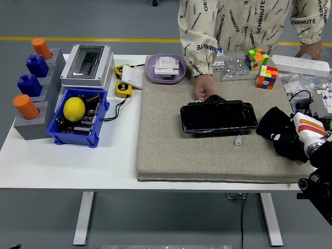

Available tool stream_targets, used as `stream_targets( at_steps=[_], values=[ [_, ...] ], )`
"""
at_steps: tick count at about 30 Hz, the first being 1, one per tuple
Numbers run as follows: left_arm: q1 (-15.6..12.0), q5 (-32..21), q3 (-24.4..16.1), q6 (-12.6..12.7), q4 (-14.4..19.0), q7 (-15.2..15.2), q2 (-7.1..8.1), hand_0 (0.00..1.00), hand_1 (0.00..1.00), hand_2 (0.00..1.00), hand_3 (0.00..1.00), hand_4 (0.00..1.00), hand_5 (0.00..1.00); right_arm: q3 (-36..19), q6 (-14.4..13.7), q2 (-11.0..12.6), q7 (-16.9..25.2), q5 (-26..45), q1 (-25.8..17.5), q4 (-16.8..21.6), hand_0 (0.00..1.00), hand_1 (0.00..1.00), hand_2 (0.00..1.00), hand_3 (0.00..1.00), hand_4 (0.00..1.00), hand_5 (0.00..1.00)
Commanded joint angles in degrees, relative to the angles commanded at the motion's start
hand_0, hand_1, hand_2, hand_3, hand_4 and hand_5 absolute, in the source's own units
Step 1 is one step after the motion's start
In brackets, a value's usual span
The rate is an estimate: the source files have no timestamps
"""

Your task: Pick the rag up,wipe the panel,place it on the desk

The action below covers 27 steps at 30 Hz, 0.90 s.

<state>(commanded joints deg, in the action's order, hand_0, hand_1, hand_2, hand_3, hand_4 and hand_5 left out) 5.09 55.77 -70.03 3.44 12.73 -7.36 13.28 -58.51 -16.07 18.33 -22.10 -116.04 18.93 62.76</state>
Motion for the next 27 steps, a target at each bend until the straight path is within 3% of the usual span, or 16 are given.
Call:
stream_targets(
  at_steps=[11, 12, 27],
  values=[
    [0.0, 0.0, 0.0, 0.0, 0.0, 0.0, -0.02, 0.651, 0.662, 0.694, 0.579, 0.676, 0.442, -0.7, 0.2, 0.3, 0.2, -0.1, 0.1, 1.1, 0.362, 0.456, 0.522, 0.529, 0.854, 0.374],
    [0.0, 0.0, 0.0, 0.0, 0.0, 0.0, -0.03, 0.651, 0.662, 0.694, 0.58, 0.677, 0.442, -0.8, 0.1, 0.4, 0.1, -0.3, 0.1, 1.2, 0.349, 0.454, 0.522, 0.529, 0.814, 0.324],
    [0.0, 0.2, -0.3, 0.0, 0.1, 0.0, 0.05, 0.651, 0.662, 0.695, 0.58, 0.676, 0.443, -1.0, -0.1, 1.1, -1.7, -0.3, 1.8, 3.1, 0.343, 0.451, 0.519, 0.527, 0.824, 0.32]
  ],
)
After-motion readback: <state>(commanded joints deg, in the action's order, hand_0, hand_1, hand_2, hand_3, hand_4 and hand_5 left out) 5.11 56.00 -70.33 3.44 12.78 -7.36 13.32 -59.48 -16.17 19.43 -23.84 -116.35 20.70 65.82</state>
